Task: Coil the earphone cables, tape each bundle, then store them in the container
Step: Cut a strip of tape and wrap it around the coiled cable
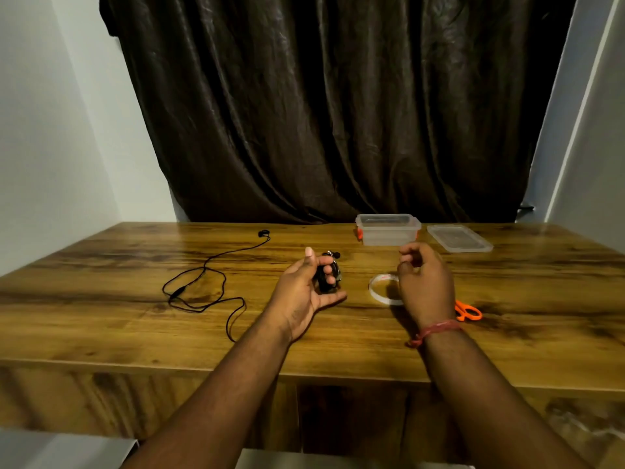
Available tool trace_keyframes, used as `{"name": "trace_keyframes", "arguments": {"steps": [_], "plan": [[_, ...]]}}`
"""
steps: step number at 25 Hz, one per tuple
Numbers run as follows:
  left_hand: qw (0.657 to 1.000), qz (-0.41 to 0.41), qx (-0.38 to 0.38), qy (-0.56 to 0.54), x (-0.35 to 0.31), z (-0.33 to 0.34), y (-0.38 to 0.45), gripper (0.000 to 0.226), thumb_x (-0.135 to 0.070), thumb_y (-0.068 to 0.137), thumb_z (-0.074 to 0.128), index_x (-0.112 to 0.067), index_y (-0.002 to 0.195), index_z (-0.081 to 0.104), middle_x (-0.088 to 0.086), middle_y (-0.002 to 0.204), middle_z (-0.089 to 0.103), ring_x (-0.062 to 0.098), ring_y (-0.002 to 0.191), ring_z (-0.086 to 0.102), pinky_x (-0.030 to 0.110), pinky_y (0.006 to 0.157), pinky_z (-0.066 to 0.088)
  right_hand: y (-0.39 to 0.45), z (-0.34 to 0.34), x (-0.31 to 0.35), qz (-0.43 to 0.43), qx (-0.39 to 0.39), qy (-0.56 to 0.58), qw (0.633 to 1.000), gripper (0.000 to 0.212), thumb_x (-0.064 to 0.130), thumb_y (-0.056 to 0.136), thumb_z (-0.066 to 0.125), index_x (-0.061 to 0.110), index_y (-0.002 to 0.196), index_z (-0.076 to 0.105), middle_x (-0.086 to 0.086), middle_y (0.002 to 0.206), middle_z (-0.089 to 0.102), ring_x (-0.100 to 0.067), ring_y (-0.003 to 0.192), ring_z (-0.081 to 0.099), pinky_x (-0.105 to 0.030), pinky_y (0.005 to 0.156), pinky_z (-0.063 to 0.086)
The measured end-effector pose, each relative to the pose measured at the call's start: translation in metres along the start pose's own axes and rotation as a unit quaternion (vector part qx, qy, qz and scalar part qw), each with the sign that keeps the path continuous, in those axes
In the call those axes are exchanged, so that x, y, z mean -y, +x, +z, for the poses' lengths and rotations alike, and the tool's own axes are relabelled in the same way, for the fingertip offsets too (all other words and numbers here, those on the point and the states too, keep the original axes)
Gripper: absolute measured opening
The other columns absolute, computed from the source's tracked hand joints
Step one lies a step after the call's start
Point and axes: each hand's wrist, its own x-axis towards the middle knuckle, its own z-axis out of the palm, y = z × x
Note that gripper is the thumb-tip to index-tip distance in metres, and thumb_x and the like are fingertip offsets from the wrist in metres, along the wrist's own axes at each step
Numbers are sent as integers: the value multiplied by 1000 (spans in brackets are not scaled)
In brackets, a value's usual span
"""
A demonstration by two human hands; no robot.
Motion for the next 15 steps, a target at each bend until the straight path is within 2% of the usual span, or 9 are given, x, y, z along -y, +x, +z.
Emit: {"name": "trace_keyframes", "arguments": {"steps": [1, 3, 5, 7, 9, 11, 13, 15], "plan": [[1000, 3, -11, -5, -1, 0, -1, 41, -37, 101, 41, -1, 110, 60, 8, 90, 55, 18, 80, 56, 63, 84, 53, 1, 0, -1, 10, 7, -32, 999, 17, 10, 86, 60, 22, 97, 64, 4, 99, 61, -23, 101, 58, -37, 89, 48], [999, 12, -37, 5, -1, 0, 1, 39, -36, 102, 41, -3, 112, 59, 10, 98, 53, 19, 84, 57, 58, 74, 58, -2, 2, 1, 34, 86, -128, 988, 12, 24, 83, 63, 27, 94, 64, 6, 104, 58, -24, 108, 53, -45, 96, 45], [996, 18, -70, 53, 2, 0, 5, 33, -31, 103, 41, -5, 114, 58, 11, 104, 51, 19, 87, 59, 51, 73, 60, -8, 3, 5, 27, 180, -259, 949, 14, 37, 84, 58, 30, 94, 64, 7, 109, 56, -24, 113, 47, -45, 98, 41], [986, 33, -86, 137, 7, -1, 6, 24, -22, 104, 42, -7, 113, 58, 11, 109, 53, 18, 90, 59, 44, 76, 61, -14, 3, 9, 2, 234, -326, 916, 12, 38, 83, 56, 32, 91, 64, 7, 110, 57, -23, 115, 46, -44, 99, 38], [970, 55, -73, 224, 12, -1, 5, 16, -15, 102, 47, -8, 113, 57, 9, 111, 56, 16, 92, 60, 37, 79, 61, -15, 4, 9, -9, 245, -321, 915, 6, 31, 82, 58, 32, 86, 63, 8, 110, 61, -22, 115, 50, -43, 100, 37], [954, 72, -47, 288, 16, -2, 4, 17, -14, 99, 54, -10, 115, 55, 6, 111, 56, 13, 94, 60, 29, 77, 60, -14, 7, 7, -22, 240, -273, 931, 6, 26, 84, 60, 32, 83, 62, 9, 104, 66, -21, 108, 58, -41, 99, 41], [933, 99, -28, 344, 20, -3, 5, 25, -20, 94, 62, -14, 117, 55, 6, 112, 53, 10, 93, 57, 21, 76, 55, -14, 11, 4, -59, 248, -199, 946, 6, 26, 86, 63, 31, 83, 63, 10, 96, 64, -17, 96, 61, -40, 92, 47], [903, 135, -20, 408, 21, -3, 6, 31, -26, 90, 68, -17, 118, 57, 1, 113, 48, 3, 93, 52, 7, 77, 46, -15, 13, 4, -88, 271, -99, 953, 5, 23, 87, 67, 27, 89, 69, 10, 93, 61, -12, 90, 59, -37, 86, 50]]}}
